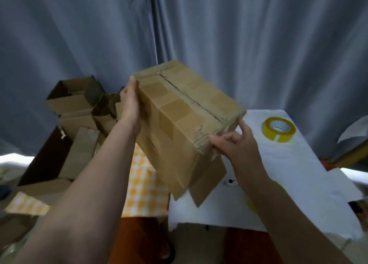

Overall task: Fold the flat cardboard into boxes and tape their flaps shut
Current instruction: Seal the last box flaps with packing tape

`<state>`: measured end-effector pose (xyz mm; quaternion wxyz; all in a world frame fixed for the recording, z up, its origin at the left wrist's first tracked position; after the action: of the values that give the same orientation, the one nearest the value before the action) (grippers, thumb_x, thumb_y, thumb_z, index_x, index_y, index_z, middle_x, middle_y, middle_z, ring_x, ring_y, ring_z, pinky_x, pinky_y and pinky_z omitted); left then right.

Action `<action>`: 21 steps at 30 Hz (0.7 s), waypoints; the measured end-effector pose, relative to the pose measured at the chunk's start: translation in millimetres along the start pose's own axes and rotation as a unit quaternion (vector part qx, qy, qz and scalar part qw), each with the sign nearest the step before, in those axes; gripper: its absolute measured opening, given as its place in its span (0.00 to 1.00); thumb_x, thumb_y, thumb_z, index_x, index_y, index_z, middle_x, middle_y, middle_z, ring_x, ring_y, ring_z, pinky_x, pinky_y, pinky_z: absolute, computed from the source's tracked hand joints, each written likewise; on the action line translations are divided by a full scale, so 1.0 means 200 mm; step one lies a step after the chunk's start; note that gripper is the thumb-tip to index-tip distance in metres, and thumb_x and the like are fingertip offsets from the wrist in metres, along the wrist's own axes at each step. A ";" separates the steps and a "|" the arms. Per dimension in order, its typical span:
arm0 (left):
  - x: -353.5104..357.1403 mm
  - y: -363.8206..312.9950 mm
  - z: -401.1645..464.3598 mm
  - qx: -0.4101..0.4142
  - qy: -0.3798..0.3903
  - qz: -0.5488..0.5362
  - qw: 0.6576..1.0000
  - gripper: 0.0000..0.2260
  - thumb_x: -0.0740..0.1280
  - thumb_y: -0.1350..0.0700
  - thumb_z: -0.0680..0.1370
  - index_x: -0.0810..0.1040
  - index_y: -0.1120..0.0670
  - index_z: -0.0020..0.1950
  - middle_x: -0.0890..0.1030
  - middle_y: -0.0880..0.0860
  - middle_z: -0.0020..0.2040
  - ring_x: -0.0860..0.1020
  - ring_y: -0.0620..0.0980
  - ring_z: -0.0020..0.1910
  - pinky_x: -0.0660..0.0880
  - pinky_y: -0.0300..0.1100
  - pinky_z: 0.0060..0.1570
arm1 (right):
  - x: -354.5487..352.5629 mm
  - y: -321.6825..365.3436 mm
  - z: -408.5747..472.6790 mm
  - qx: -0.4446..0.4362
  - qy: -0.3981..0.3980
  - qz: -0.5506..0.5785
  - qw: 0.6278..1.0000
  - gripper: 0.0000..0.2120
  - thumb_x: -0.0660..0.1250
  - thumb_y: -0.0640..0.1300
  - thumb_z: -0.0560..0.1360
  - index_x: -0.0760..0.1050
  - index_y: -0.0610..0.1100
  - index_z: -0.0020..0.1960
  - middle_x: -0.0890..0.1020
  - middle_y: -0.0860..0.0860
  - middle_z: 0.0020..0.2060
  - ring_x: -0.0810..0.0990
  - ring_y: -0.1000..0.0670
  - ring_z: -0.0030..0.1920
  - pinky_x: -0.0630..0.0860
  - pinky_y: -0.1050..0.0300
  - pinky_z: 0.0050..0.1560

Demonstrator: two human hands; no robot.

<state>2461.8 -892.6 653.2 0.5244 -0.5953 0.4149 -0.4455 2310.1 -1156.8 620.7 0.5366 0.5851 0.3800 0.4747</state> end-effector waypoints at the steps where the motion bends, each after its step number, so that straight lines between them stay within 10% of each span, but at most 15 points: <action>1: 0.00 0.02 -0.02 -0.003 0.028 0.010 1.000 0.35 0.60 0.30 0.71 0.64 0.47 0.73 0.75 0.50 0.64 0.74 0.52 0.63 0.69 0.50 0.62 | 0.02 -0.05 -0.07 0.010 -0.005 -0.006 1.000 0.53 0.79 0.48 0.61 0.51 0.50 0.76 0.81 0.49 0.33 0.83 0.52 0.38 0.80 0.55 0.47; 5: 0.05 0.30 -0.24 -0.062 0.161 0.096 0.980 0.23 0.63 0.45 0.79 0.67 0.51 0.72 0.79 0.51 0.60 0.78 0.47 0.55 0.77 0.40 0.45 | 0.12 -0.34 -0.25 0.111 -0.035 -0.061 0.991 0.48 0.78 0.44 0.65 0.50 0.46 0.74 0.83 0.52 0.35 0.83 0.55 0.36 0.76 0.67 0.32; 9: 0.02 0.64 -0.48 -0.144 0.191 0.159 0.958 0.30 0.64 0.44 0.78 0.57 0.46 0.77 0.69 0.50 0.72 0.71 0.53 0.66 0.70 0.55 0.65 | 0.15 -0.54 -0.30 0.196 -0.022 -0.114 0.974 0.22 0.71 0.46 0.72 0.65 0.44 0.61 0.79 0.50 0.46 0.79 0.54 0.43 0.71 0.66 0.34; 12: -0.10 0.65 -0.50 -0.125 0.117 0.157 0.973 0.28 0.63 0.53 0.80 0.55 0.46 0.78 0.70 0.52 0.71 0.73 0.54 0.64 0.73 0.53 0.63 | -0.01 -0.47 -0.22 0.128 -0.165 -0.211 0.955 0.07 0.64 0.42 0.75 0.74 0.43 0.38 0.77 0.46 0.37 0.78 0.45 0.40 0.70 0.57 0.36; 14: -0.13 0.66 -0.57 -0.103 0.111 0.187 0.971 0.31 0.62 0.53 0.81 0.49 0.45 0.78 0.64 0.52 0.76 0.69 0.56 0.69 0.70 0.53 0.66 | -0.14 -0.40 -0.18 0.088 -0.294 -0.195 0.932 0.07 0.63 0.41 0.75 0.75 0.36 0.43 0.77 0.42 0.41 0.78 0.40 0.48 0.71 0.52 0.42; 17: -0.07 0.69 -0.74 -0.109 0.133 0.169 0.971 0.33 0.60 0.48 0.81 0.42 0.43 0.78 0.56 0.50 0.78 0.61 0.55 0.74 0.64 0.54 0.70 | -0.07 -0.40 -0.11 0.121 -0.181 -0.154 0.964 0.16 0.61 0.47 0.79 0.71 0.38 0.62 0.75 0.43 0.56 0.75 0.45 0.53 0.74 0.53 0.49; 21: -0.11 0.60 -0.69 -0.073 0.100 0.187 0.975 0.24 0.57 0.46 0.82 0.54 0.45 0.77 0.68 0.51 0.73 0.68 0.55 0.69 0.67 0.58 0.67 | 0.01 -0.36 -0.18 0.029 -0.129 -0.163 0.978 0.04 0.64 0.46 0.77 0.70 0.48 0.49 0.76 0.48 0.47 0.74 0.53 0.43 0.69 0.61 0.38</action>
<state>2318.9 -919.2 538.7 0.5092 -0.4966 0.6004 -0.3655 2280.4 -1136.5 548.9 0.6341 0.5867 0.4116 0.2904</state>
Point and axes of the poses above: each hand's wrist, its own z-axis towards the middle knuckle, its own x-axis out of the palm, y = z × x, the point moved 8 cm from there along z, towards the middle knuckle
